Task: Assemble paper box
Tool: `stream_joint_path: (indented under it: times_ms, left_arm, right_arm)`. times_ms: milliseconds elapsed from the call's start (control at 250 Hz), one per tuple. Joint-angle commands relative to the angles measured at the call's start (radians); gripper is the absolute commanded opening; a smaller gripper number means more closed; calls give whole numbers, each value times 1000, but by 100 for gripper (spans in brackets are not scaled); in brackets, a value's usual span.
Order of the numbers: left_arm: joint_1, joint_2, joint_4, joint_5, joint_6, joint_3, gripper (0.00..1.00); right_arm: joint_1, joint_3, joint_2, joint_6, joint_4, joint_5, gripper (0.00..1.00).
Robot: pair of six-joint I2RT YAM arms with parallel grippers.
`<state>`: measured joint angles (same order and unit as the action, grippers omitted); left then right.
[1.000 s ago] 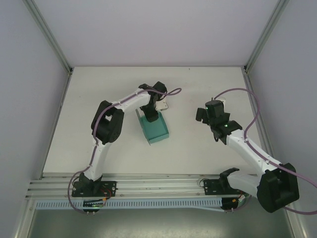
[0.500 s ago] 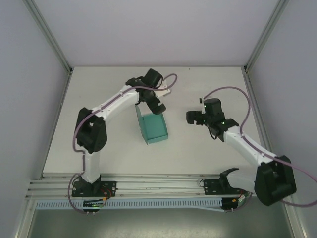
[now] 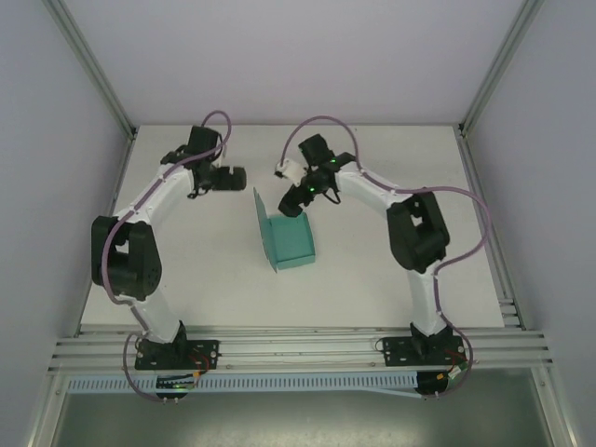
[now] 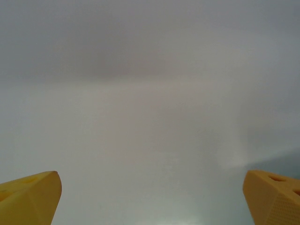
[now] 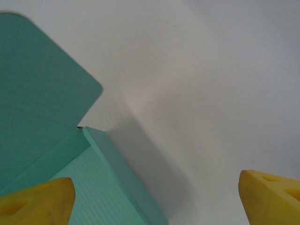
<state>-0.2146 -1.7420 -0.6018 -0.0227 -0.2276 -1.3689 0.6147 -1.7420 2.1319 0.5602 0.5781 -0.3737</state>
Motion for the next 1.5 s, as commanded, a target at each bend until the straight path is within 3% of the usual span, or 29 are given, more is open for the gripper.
stream_joint_path:
  times_ms: [0,132,324,452,528,576,699,859,979,1063,1163,1319,1499]
  left_arm:
    - [1,96,48,-45,-74,87,98]
    - [0,132,38,-15,-105,143,99]
    - [2,190,41,35,-106,177,98]
    - [0,220,40,59,-113,177,99]
    - [1,237,36,63,-117,177,99]
    - [0,250,29,82,-125,179,98]
    - [0,288,16,145,-134,188,99]
    - [0,321,-6,204,-168,183,99]
    - [1,329,0,215,-189,179,98]
    - [0,328,19,181,-180,181,98]
    - [1,320,58,123,-147,192,99]
    - [0,297,99,44,-108,203,99]
    - [0,294,254,-170,14,278,99]
  right_arm:
    - [7,-143,95,164,191,-28,90]
    - [21,-264,190,197,290,-57,83]
    - [46,-227,202,190,293,-3,70]
    - [48,-197,197,110,211,40,51]
    - [54,-168,181,22,129,105,30]
    - [60,-136,162,-31,74,162,21]
    - [67,-16,86,-199,-68,323,9]
    - [75,154,-41,-514,-150,558,7]
    - [91,229,-104,-841,-63,770,1]
    - [117,272,-126,-1063,15,872,0]
    - [152,344,-149,-1275,34,903,0]
    - [194,451,-197,-1414,-34,858,1]
    - [206,439,-213,-1387,-20,885,18]
